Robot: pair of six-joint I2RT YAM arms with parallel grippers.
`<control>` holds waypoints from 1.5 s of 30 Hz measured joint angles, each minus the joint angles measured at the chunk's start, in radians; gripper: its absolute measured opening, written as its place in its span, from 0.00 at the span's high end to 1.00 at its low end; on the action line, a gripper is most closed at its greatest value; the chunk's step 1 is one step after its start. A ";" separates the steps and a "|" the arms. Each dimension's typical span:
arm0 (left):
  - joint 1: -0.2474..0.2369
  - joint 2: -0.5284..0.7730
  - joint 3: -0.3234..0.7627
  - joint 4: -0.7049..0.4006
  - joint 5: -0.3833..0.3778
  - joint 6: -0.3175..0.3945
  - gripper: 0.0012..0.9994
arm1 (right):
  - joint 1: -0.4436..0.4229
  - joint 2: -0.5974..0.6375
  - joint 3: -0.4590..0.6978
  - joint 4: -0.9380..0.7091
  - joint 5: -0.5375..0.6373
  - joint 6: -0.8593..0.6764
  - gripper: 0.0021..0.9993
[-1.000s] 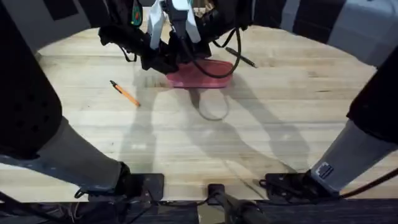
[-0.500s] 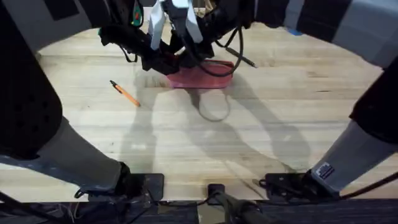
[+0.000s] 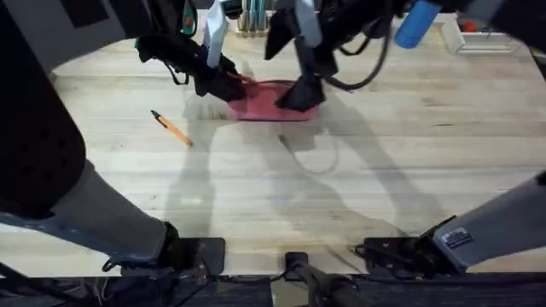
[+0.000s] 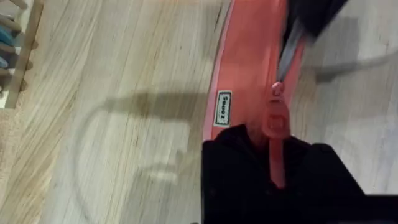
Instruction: Unzip the bag, pick up the pens from the table one at a time and place them inside, then zip the bag closed.
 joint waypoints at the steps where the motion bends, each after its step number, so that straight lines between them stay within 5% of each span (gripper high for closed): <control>1: 0.000 0.000 0.000 0.000 0.000 0.000 0.96 | -0.007 -0.015 0.000 -0.022 0.006 0.000 0.01; 8: 0.000 0.000 0.000 0.000 0.000 0.001 0.90 | -0.040 -0.130 0.000 -0.113 0.028 0.022 0.01; 11: -0.002 0.000 0.000 0.003 0.010 0.000 0.65 | -0.049 -0.169 0.000 -0.117 0.031 0.043 0.01; 14: -0.006 0.000 0.000 0.003 0.018 -0.002 0.18 | -0.050 -0.188 0.000 -0.132 0.047 0.060 0.00; 16: -0.006 0.000 0.000 0.000 0.023 -0.004 0.02 | -0.050 -0.191 0.000 -0.139 0.057 0.081 0.00; 29: 0.006 -0.003 0.065 -0.206 0.028 -0.004 0.00 | -0.050 -0.191 0.005 -0.110 0.109 0.195 0.01; 45: 0.190 -0.194 0.186 -0.450 0.149 0.110 0.00 | -0.016 -0.146 0.126 -0.092 0.170 0.266 0.01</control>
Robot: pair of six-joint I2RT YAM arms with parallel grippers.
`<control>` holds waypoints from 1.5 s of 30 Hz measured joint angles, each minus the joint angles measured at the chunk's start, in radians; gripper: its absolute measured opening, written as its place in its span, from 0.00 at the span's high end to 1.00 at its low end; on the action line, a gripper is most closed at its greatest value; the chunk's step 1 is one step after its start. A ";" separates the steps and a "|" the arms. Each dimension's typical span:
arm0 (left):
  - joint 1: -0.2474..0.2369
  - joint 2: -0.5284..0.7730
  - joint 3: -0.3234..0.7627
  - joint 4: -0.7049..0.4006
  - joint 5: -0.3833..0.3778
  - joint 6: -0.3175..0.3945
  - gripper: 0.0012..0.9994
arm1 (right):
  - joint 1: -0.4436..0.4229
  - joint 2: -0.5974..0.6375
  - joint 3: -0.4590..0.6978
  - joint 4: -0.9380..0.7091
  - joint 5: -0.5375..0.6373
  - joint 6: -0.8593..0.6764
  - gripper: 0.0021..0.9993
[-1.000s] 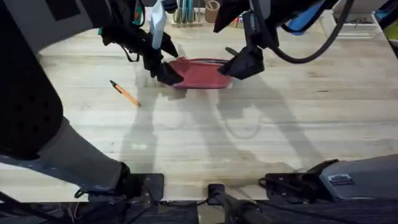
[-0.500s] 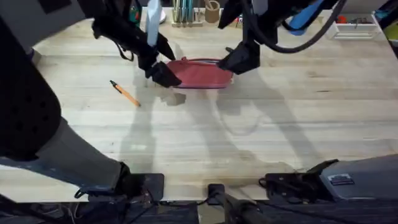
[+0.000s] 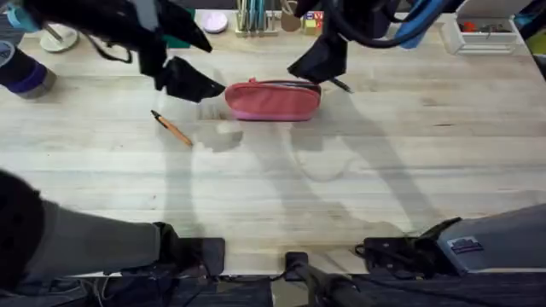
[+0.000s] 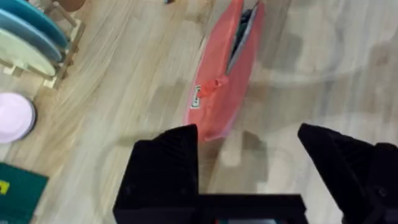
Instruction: Unzip the bag, pick up the pens from the table one at a time and place them inside, then zip the bag closed.
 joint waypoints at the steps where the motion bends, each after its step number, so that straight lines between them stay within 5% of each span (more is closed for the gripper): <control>1: 0.010 -0.014 0.000 -0.015 0.004 0.003 0.00 | 0.009 0.005 0.007 0.000 0.009 0.003 0.01; 11: 0.069 -0.187 0.000 -0.053 0.006 0.015 0.00 | 0.058 0.064 0.070 -0.004 0.056 0.031 0.01; 16: 0.069 -0.198 0.000 -0.057 0.002 0.019 0.00 | 0.057 0.068 0.070 -0.014 0.061 0.041 0.13; 24: 0.069 -0.196 0.000 -0.056 0.000 0.021 0.00 | 0.057 0.068 0.070 -0.038 0.076 0.075 0.96; 32: 0.069 -0.196 0.000 -0.056 0.000 0.021 0.01 | 0.057 0.081 0.086 -0.065 0.089 0.092 0.97; 45: 0.069 -0.196 0.000 -0.056 -0.001 0.022 0.00 | 0.058 0.284 0.198 -0.178 0.179 0.096 0.97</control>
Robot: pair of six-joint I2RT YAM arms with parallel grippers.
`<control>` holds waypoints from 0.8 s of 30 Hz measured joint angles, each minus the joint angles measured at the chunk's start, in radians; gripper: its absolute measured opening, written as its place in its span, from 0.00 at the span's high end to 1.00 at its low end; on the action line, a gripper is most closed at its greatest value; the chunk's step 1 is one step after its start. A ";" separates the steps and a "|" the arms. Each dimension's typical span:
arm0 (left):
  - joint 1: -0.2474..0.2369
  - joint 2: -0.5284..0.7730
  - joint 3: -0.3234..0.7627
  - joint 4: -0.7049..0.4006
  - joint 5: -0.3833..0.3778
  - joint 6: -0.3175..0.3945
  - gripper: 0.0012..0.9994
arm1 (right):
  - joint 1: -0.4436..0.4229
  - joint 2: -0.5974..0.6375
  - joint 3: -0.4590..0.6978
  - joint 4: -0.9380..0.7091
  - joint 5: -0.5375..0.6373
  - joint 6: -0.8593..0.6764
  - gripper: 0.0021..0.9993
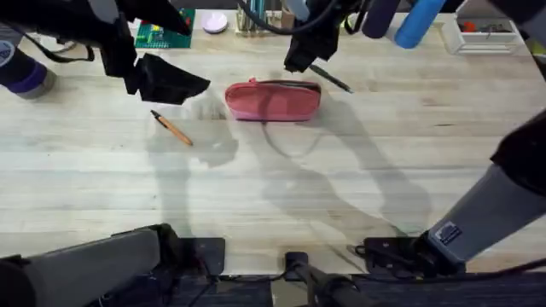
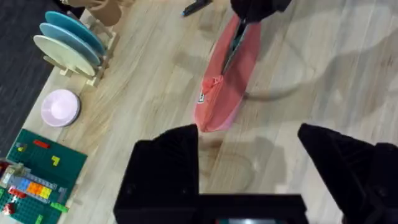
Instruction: Unzip the bag, pick up the pens from the table one at a time and place them inside, then zip the bag closed.
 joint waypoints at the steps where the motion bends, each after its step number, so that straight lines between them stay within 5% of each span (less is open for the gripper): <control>1: 0.000 0.000 0.000 0.000 0.000 0.000 0.01 | 0.000 0.007 0.000 -0.003 0.003 -0.003 0.97; 24: 0.000 0.000 0.000 0.000 0.000 0.000 0.01 | 0.020 0.168 0.006 0.012 0.015 -0.046 0.97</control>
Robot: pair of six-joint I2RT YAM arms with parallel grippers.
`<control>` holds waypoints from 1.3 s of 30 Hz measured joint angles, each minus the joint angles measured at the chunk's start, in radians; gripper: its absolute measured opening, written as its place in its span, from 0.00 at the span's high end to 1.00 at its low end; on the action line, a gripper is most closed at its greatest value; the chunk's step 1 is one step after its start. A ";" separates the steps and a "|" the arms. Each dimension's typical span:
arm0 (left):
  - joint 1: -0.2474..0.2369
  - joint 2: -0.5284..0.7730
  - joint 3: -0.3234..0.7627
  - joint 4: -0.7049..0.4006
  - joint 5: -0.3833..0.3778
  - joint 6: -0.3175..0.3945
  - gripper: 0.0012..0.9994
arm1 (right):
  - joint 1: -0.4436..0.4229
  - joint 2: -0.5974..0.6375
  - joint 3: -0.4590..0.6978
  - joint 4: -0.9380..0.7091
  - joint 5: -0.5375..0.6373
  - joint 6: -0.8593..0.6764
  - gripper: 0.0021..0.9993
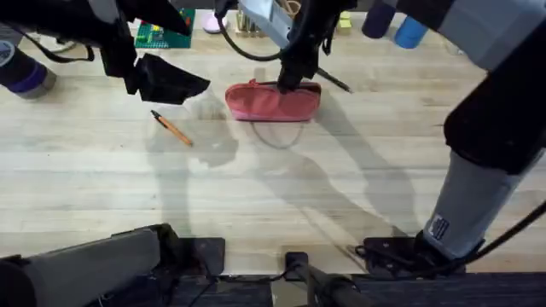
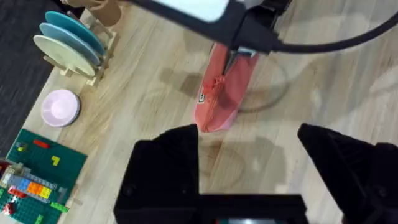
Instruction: Unzip the bag, pick up the pens from the table one at a time and place them inside, then zip the bag closed.
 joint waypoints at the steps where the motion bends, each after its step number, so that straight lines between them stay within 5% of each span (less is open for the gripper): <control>1: 0.000 0.000 0.000 0.000 0.000 0.000 0.01 | 0.000 0.005 0.000 0.003 0.000 -0.003 0.97; 25: 0.000 0.000 0.000 -0.003 0.000 0.000 0.01 | 0.018 0.105 0.003 0.024 0.008 -0.014 0.97; 28: 0.000 0.000 0.000 -0.003 0.000 0.000 0.01 | 0.018 0.105 0.003 0.025 0.011 -0.016 0.80; 33: 0.000 0.000 0.000 -0.003 0.000 0.000 0.01 | 0.019 0.106 0.003 0.023 0.022 -0.019 0.07; 39: 0.000 0.000 0.000 -0.003 0.000 0.000 0.01 | 0.019 0.109 0.003 0.024 0.023 -0.025 0.00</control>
